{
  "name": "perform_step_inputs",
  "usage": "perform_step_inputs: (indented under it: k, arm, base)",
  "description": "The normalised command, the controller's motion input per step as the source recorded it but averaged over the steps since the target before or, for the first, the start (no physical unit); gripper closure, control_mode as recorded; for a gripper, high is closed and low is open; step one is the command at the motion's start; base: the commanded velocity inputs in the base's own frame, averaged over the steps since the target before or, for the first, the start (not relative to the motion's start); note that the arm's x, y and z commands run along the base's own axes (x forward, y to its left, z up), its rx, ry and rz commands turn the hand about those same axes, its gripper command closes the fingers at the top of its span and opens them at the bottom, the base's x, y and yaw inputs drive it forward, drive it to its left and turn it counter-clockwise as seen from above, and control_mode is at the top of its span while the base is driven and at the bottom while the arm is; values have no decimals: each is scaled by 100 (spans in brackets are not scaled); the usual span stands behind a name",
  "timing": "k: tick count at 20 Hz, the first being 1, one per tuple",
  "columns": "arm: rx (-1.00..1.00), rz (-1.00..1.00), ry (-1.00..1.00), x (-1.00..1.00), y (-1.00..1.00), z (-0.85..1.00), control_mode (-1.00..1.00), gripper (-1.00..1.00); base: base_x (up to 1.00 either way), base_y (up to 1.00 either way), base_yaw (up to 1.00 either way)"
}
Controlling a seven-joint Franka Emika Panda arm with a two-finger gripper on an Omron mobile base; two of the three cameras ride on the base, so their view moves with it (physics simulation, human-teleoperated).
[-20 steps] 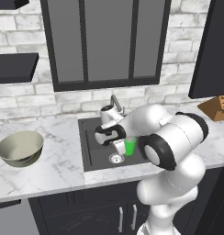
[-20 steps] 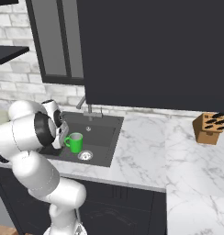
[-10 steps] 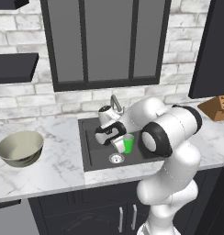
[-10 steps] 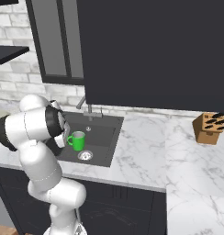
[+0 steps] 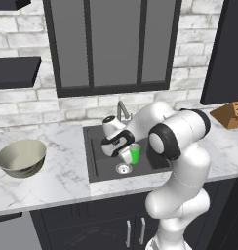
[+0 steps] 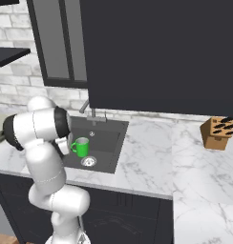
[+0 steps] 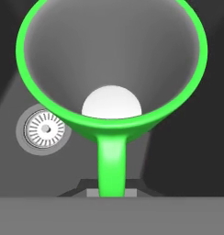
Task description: Pick the mug and place it in the sink. Pick the bowl and place it in the open cabinet and then close the cabinet.
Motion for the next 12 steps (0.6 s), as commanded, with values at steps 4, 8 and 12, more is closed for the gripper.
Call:
perform_step_inputs:
  k: [4,8,12]
  arm:
    - [0,4,0,9,-2,-13,-100,100]
    - [-2,4,0,11,0,-19,-100,100]
    - [-1,4,0,8,-1,-19,-100,100]
  base:
    - [0,0,0]
    - [0,0,0]
    - [0,0,0]
